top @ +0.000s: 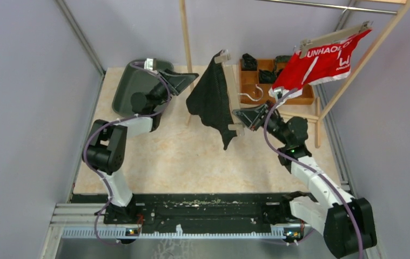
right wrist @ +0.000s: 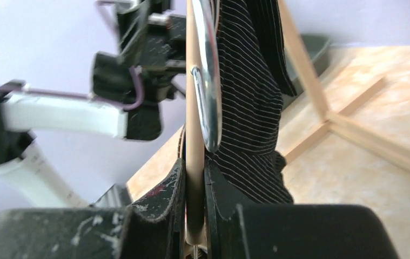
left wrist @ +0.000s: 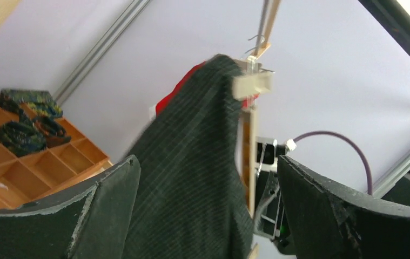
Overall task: Clip the underwear to the hanger
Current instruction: Place the hanger at the clothesline.
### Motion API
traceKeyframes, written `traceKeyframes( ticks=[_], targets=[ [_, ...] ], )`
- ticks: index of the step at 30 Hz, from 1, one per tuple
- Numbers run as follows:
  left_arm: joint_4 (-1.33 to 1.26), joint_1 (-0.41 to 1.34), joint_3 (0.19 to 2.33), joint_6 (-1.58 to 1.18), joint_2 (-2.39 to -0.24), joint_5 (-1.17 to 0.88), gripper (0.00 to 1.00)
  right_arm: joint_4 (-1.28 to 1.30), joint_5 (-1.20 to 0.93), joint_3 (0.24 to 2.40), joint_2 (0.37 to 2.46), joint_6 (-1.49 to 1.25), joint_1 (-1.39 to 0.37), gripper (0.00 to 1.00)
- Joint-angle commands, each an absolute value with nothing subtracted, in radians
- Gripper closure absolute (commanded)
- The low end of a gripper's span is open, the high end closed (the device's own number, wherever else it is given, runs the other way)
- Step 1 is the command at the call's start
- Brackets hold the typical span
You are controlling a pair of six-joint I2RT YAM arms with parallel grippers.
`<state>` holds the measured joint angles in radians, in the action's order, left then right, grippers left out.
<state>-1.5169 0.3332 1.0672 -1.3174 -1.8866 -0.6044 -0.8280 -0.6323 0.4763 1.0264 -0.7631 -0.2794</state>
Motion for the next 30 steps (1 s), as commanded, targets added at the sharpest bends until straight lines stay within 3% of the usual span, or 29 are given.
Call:
traceKeyframes(
  ticks=[1,8,15,30],
  targets=[
    [-1.493,0.332,0.99,-1.169,-1.728,-0.588,0.01,-0.39,-0.45,0.656,0.918,-0.588,-0.287,1.0],
    [-1.218,0.33,0.822,-0.957,-1.487,-0.519,0.01,-0.091,-0.294,0.908,0.938,-0.524,-0.309,1.0],
    [-0.943,0.331,0.755,-0.79,-1.259,-0.48,0.01,0.005,-0.186,1.154,1.05,-0.485,-0.323,1.0],
    [-0.636,0.34,0.721,-0.643,-1.078,-0.493,0.01,0.076,-0.091,1.621,1.359,-0.445,-0.35,1.0]
  ],
)
